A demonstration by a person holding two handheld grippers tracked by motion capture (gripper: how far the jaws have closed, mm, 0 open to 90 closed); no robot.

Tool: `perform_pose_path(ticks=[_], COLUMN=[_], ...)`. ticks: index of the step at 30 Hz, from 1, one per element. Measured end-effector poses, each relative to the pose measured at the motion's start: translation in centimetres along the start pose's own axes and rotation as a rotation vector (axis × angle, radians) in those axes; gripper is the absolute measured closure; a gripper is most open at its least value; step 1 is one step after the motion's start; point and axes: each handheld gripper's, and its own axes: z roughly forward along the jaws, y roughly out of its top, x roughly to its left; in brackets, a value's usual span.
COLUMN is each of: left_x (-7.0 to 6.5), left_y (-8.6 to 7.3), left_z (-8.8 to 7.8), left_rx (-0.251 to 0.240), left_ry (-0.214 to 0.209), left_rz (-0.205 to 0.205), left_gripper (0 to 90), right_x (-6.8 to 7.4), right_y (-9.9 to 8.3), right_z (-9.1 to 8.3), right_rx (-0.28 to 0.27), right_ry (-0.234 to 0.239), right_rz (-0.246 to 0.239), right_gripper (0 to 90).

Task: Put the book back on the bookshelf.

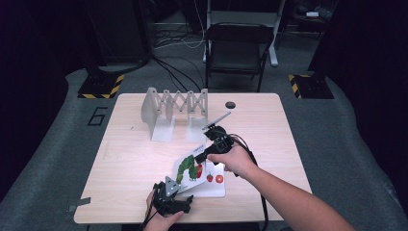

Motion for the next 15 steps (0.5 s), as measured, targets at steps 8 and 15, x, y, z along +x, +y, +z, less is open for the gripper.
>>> perform_pose_path(ticks=[8,15], left_x=[0.0,0.13], left_y=[0.01,0.05], left_z=[-0.02,-0.05], left_rx=[0.003,-0.001], left_ry=[-0.002,0.001], left_rz=[-0.003,-0.004], left_gripper=[4.8,7.1], right_x=[0.25,0.14], right_y=[0.07,-0.02], right_z=[-0.26,-0.44], right_rx=[0.022,0.025], right_ry=[0.01,0.03], right_rz=[-0.022,-0.038], right_gripper=[68.9,70.5])
